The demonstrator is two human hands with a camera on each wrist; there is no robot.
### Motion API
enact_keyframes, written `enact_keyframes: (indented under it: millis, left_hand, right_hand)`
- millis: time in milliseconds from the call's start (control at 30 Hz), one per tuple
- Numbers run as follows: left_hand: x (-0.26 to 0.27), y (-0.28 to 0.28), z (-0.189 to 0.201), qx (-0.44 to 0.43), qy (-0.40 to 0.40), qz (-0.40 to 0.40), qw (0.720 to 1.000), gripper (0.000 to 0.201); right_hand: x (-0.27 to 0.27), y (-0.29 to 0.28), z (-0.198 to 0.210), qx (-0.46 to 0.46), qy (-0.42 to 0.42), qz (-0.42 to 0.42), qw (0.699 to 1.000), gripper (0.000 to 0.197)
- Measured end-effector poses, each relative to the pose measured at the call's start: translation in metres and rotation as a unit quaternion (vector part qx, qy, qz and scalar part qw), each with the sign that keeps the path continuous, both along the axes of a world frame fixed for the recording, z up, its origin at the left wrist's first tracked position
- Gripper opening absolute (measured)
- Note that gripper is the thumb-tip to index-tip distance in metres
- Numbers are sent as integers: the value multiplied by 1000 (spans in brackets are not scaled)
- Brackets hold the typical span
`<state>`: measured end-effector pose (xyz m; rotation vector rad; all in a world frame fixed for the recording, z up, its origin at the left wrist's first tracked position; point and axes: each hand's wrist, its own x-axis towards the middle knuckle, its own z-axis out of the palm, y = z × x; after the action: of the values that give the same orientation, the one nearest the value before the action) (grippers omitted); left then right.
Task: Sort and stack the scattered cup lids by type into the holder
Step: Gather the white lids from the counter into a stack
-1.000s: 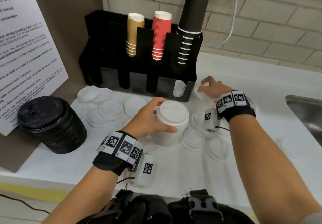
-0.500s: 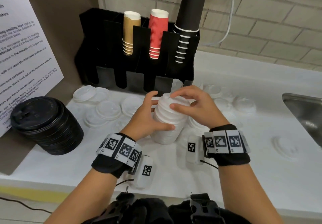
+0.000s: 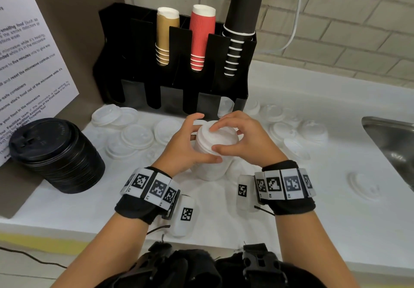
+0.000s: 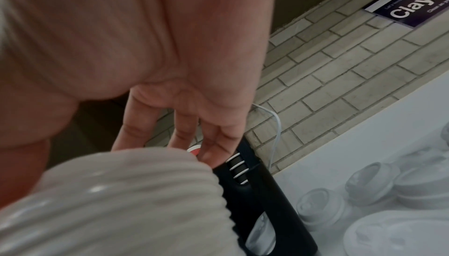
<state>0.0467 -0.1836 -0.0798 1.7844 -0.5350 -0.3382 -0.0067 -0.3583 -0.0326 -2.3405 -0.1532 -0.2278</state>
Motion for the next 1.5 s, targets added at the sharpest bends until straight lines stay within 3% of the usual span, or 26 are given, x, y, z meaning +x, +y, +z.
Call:
enact_keyframes:
  millis: [167,267,367,433,500,600,767,833,1000,1267,1367,1500]
  left_hand:
    - [2,3,3,-5,-15,-29,999,86]
    - [5,4,3,-4,-20,-33,999,71]
    - [6,4,2,3,-16,-30,999,70]
    - [7,4,2,3,-14,-33,999,68]
    - [7,4,3,2,-12,-39,999,66]
    - [9,3,4,10,-14,-45,999,64]
    - [11,3,6,18,-16,-49,998,65]
    - [11,3,5,18,-15,-49,999,65]
    - [13,3,8,18,-12,-51,998,65]
    - [14,2,11,25,-12,-59,998,64]
    - [15,2,13,25,-14,-66,997,64]
    - [16,2,13,33,-15,-69,997,70]
  right_hand:
    - [-1,0,2,-11,17,14,1000,44]
    - [1,-11,5,69,0,-2,998,32]
    - [23,-37,5,203,-34,-153,966,13]
    - [49,-63,1,200,0,-266,943,18]
    - [74,-86,-4,134,92,-302,939,29]
    - [104,-104,-17,-57,240,-265,932,39]
    - [133,-115,-39,-325,320,-232,859,58]
    - [135,-119,-44,-379,315,-218,842,60]
    - [147,-117,-39,-398,327,-222,828,48]
    - [145,-131,-9,-361,271,-187,873,44]
    - [142,-135,-10,-262,291,-196,899,39]
    - [136,-148,3,-190,343,-215,894,35]
